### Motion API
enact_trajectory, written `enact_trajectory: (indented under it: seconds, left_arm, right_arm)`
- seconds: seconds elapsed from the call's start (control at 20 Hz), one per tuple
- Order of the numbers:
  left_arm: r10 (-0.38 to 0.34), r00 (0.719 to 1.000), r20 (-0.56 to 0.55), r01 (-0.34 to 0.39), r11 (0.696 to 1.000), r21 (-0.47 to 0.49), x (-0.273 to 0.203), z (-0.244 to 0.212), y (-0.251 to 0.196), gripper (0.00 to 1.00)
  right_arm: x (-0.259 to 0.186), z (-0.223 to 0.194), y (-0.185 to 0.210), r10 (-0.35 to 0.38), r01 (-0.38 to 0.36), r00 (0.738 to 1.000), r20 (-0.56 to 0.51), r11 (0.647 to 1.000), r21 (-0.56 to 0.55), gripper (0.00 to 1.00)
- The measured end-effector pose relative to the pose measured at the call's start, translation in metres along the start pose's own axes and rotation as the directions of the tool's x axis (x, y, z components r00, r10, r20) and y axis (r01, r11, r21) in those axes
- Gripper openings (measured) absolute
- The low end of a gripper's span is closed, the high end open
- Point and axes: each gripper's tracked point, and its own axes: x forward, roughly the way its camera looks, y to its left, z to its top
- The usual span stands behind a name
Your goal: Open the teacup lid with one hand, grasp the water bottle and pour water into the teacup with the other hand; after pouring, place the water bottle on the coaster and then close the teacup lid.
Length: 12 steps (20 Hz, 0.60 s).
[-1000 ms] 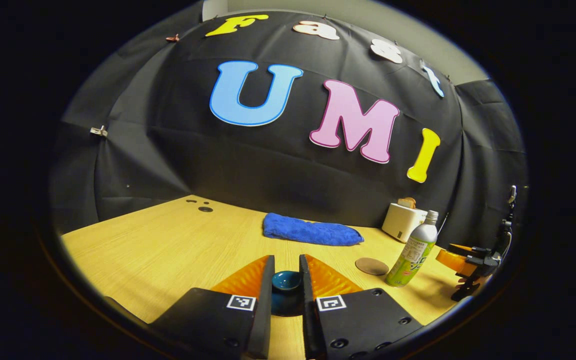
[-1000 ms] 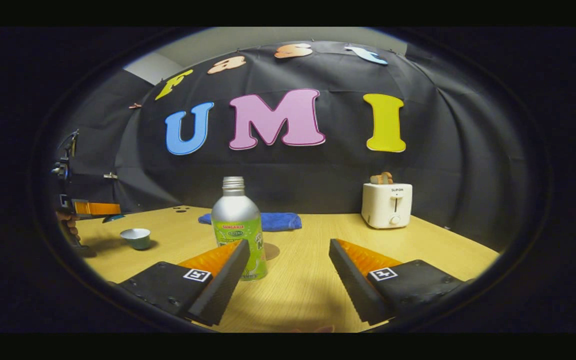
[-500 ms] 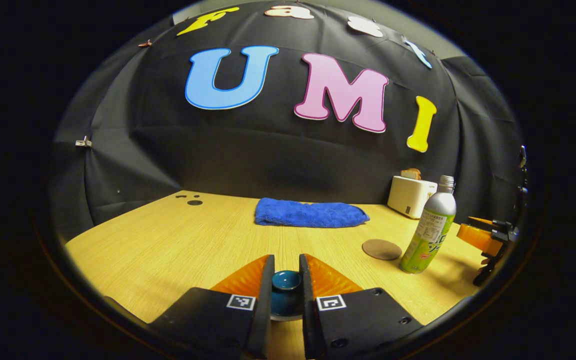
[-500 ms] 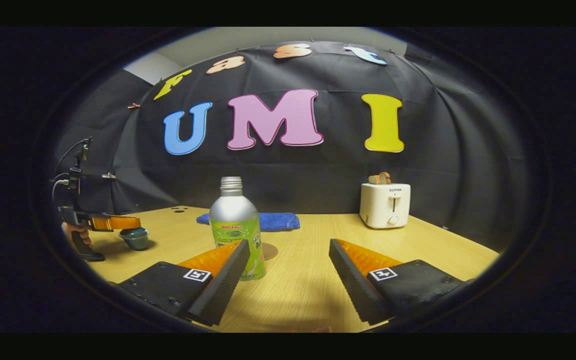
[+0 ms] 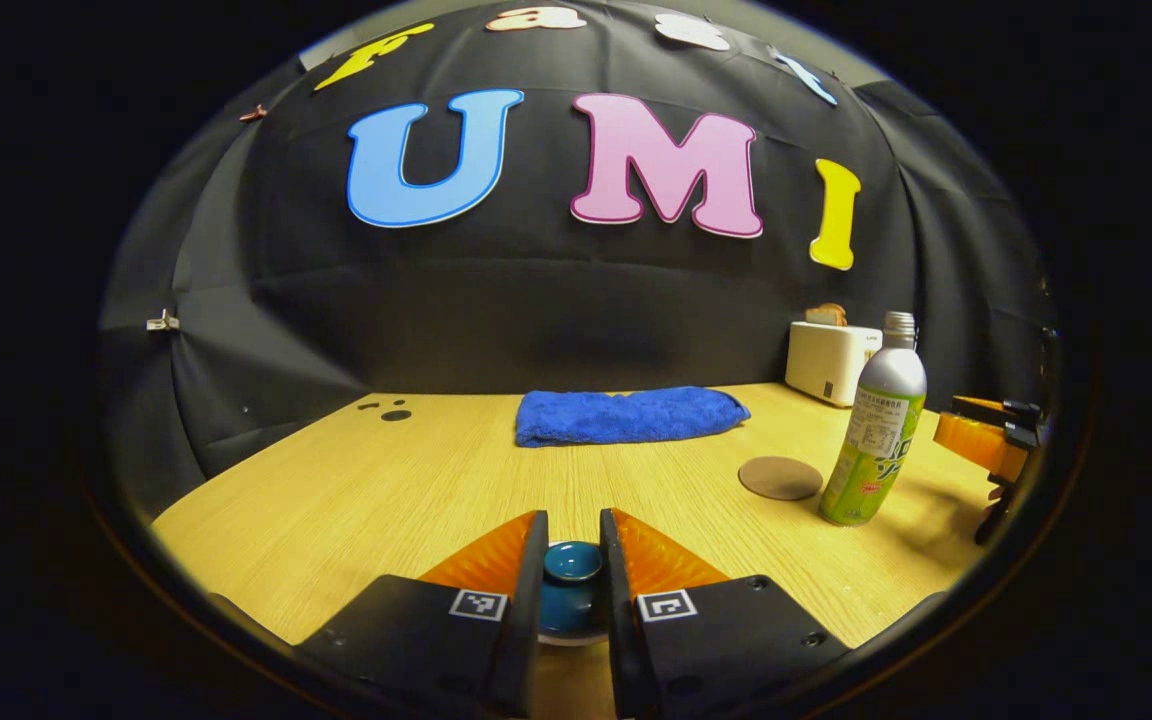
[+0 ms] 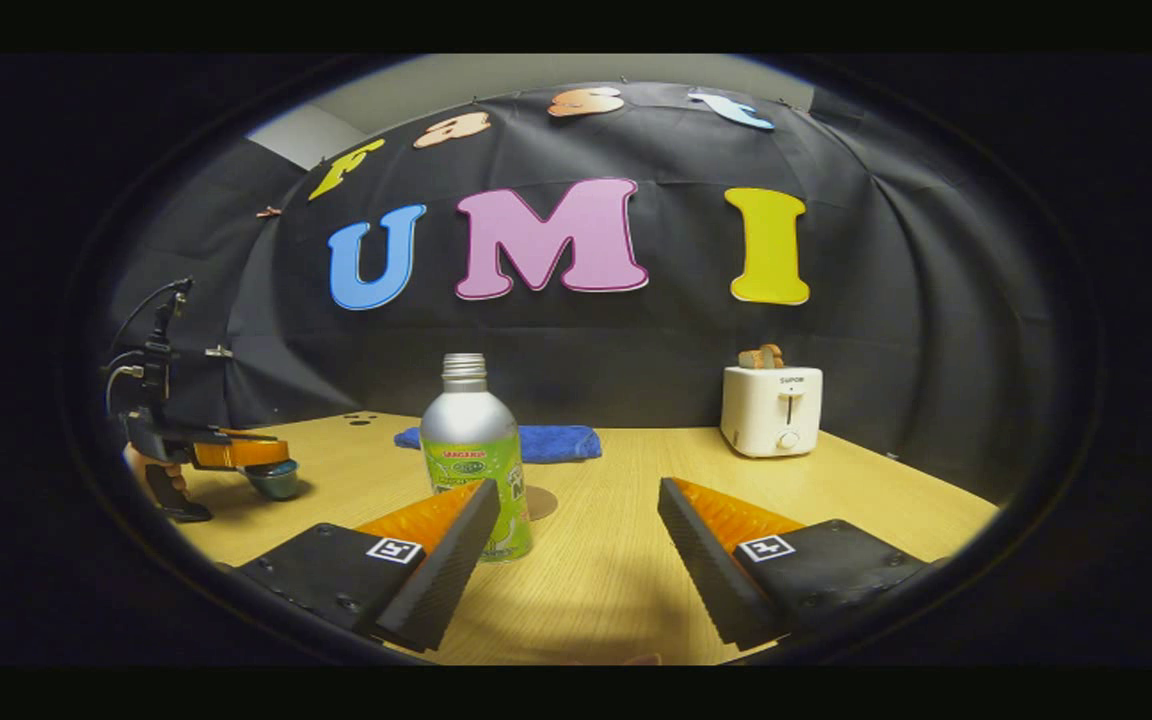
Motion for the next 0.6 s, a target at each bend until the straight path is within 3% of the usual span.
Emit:
enact_trajectory:
  seconds: [0.25,0.5,0.55,0.6]
  left_arm:
    - [0.007,1.000,-0.011,-0.008,1.000,-0.010,-0.001,-0.002,0.002,0.36]
    - [0.040,0.999,0.030,-0.040,0.999,-0.005,-0.007,0.004,0.006,0.64]
    - [0.042,0.997,0.059,-0.041,0.999,-0.004,-0.010,0.009,0.005,0.77]
    - [0.045,0.995,0.090,-0.045,0.999,-0.002,-0.013,0.013,0.004,0.80]
  right_arm:
    - [0.000,0.000,0.000,0.000,0.000,1.000,0.000,1.000,0.000,0.98]
    - [0.000,0.000,-0.001,0.001,-0.001,1.000,0.000,1.000,0.000,0.98]
    - [0.000,0.000,-0.001,0.001,-0.001,1.000,0.000,1.000,0.000,0.99]
    - [0.000,0.000,-0.001,0.001,-0.001,1.000,0.000,1.000,0.000,0.99]
